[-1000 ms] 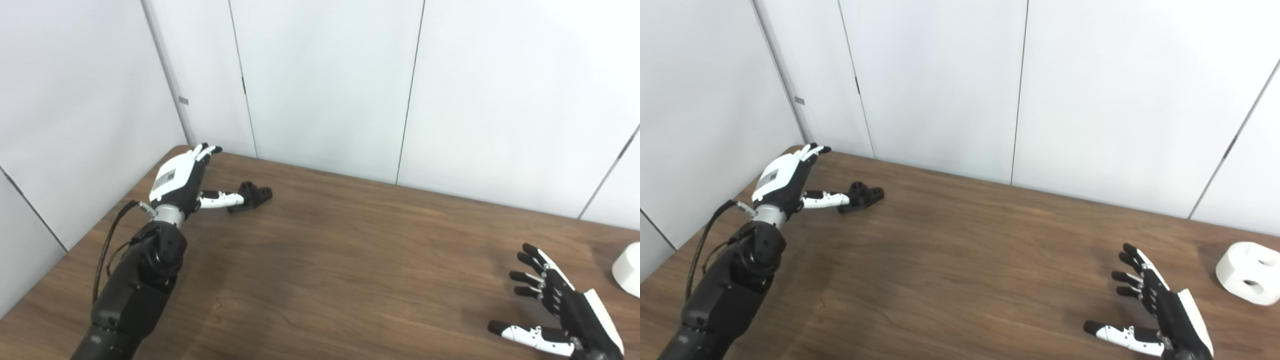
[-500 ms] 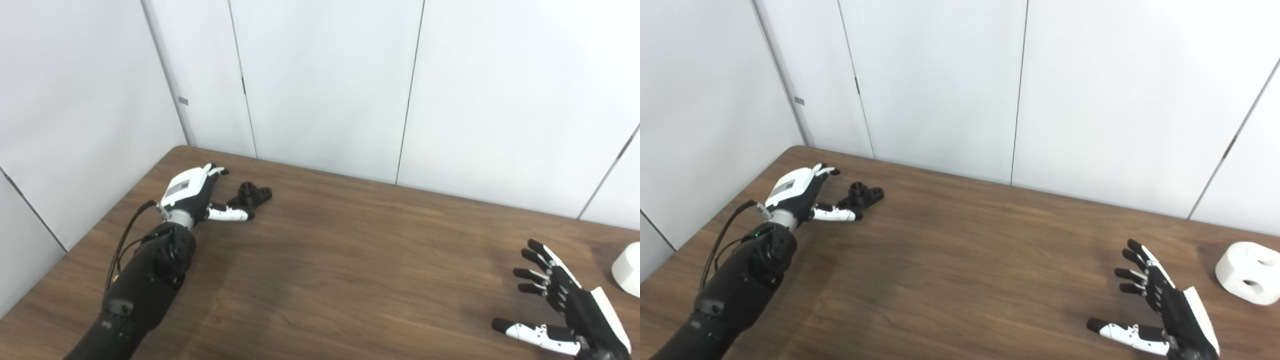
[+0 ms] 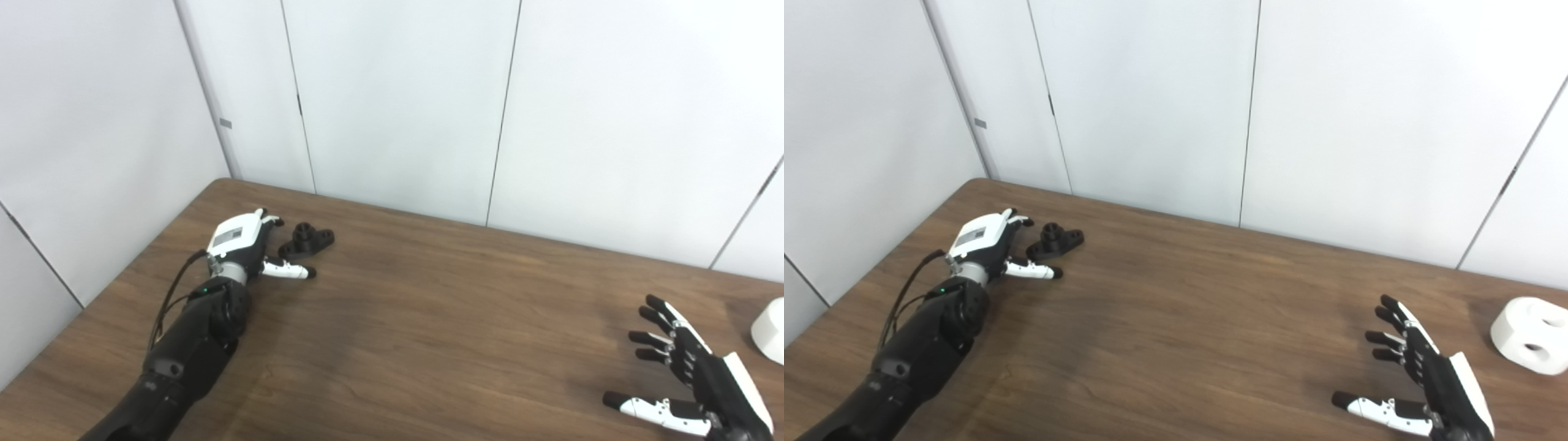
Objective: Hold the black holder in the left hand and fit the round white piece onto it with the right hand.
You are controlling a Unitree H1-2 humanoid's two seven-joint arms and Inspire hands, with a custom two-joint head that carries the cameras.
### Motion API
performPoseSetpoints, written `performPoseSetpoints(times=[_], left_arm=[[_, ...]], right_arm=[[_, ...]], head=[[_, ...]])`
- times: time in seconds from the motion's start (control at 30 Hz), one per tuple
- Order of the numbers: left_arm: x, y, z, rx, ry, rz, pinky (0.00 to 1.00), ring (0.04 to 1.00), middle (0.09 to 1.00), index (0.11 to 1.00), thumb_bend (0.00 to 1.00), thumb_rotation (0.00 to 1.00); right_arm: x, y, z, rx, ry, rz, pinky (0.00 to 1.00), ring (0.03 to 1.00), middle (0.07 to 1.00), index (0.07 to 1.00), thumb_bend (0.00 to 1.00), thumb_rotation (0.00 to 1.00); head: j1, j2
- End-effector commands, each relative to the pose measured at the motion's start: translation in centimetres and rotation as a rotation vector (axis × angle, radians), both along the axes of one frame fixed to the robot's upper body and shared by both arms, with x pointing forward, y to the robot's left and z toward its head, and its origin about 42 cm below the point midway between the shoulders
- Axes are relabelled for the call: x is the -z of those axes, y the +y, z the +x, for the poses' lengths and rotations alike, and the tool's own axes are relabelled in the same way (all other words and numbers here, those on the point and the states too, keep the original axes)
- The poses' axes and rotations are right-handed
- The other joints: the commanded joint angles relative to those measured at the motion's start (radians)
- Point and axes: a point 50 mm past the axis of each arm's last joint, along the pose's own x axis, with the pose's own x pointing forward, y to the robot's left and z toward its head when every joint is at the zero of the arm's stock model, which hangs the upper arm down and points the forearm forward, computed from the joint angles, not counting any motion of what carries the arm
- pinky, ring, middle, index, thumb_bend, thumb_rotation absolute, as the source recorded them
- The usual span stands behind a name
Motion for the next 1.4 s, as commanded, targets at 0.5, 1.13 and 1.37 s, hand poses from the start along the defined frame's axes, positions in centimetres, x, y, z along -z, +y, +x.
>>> performPoseSetpoints(times=[0.5,1.13,1.37], left_arm=[[-0.6,0.4,1.6,0.038,-0.12,-0.107,1.0,1.0,0.98,0.767,0.86,0.32],[2.7,-0.6,2.2,0.022,-0.018,-0.131,1.0,0.976,0.863,0.483,0.52,0.06],[4.1,-1.3,1.7,0.043,-0.059,-0.136,1.0,0.948,0.846,0.481,0.52,0.06]], right_arm=[[-1.7,-0.1,-0.5,0.014,-0.072,-0.001,0.71,0.784,0.896,0.923,0.75,0.0],[-1.7,-0.8,-1.1,0.042,-0.085,-0.014,0.67,0.759,0.893,0.914,0.71,0.0],[-1.7,-0.9,-1.2,0.057,-0.081,-0.028,0.67,0.746,0.893,0.914,0.7,0.0]], head=[[-0.02,0.02],[-0.03,0.037],[-0.034,0.039]])
